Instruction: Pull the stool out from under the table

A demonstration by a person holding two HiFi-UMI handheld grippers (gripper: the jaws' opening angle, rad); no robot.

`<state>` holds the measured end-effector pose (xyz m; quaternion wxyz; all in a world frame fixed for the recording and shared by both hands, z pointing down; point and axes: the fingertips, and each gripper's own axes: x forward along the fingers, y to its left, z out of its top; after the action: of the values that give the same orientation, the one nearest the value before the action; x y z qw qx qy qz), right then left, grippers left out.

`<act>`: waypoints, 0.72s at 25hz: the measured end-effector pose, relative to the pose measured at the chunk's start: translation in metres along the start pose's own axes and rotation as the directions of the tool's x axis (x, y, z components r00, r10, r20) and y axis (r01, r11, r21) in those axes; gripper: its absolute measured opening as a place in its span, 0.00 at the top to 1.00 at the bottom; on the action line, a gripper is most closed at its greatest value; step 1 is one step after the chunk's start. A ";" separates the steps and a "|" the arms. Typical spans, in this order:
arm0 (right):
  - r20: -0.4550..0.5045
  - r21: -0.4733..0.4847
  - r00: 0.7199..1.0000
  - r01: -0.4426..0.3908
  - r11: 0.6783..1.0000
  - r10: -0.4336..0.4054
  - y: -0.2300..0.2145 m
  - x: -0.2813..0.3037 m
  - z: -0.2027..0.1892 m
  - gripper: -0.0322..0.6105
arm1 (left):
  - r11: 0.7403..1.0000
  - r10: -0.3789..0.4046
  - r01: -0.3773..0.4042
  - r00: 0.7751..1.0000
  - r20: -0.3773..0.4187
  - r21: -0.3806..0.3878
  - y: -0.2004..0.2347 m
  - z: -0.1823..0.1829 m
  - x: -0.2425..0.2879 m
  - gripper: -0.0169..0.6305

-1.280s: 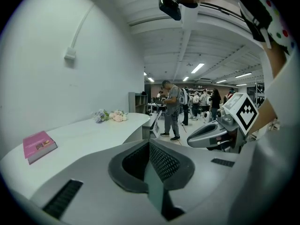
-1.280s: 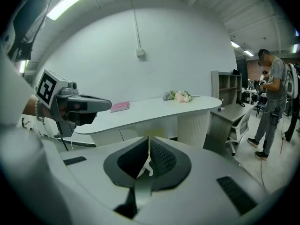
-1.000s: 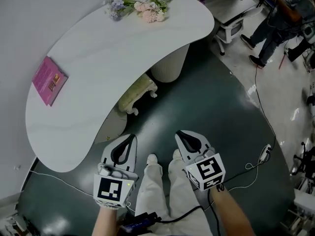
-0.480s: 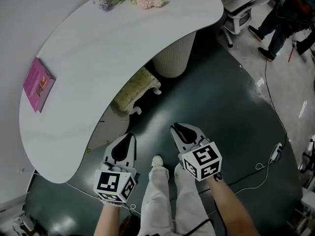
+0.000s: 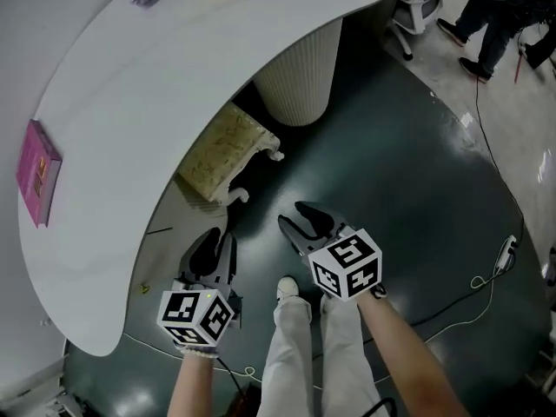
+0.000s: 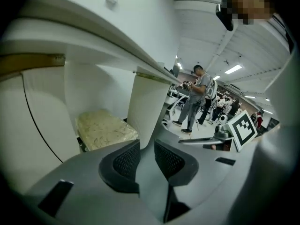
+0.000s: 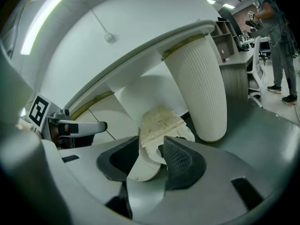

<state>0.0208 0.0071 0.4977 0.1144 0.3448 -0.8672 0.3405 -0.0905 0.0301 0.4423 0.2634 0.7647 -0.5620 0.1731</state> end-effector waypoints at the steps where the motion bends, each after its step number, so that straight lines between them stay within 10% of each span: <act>1: 0.002 0.014 1.000 -0.004 1.000 0.004 -0.002 0.008 -0.002 0.70 | 1.000 0.004 -0.004 1.000 -0.008 -0.008 0.005 -0.004 0.006 0.83; 18: 0.004 0.163 0.998 -0.065 0.985 0.065 -0.028 0.143 -0.043 0.64 | 0.966 0.126 -0.148 0.985 -0.115 -0.211 0.109 -0.067 0.089 0.72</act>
<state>-0.0672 -0.0532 0.6055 0.0752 0.3244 -0.8472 0.4140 -0.1649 -0.0233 0.5691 0.3613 0.6806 -0.6154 0.1661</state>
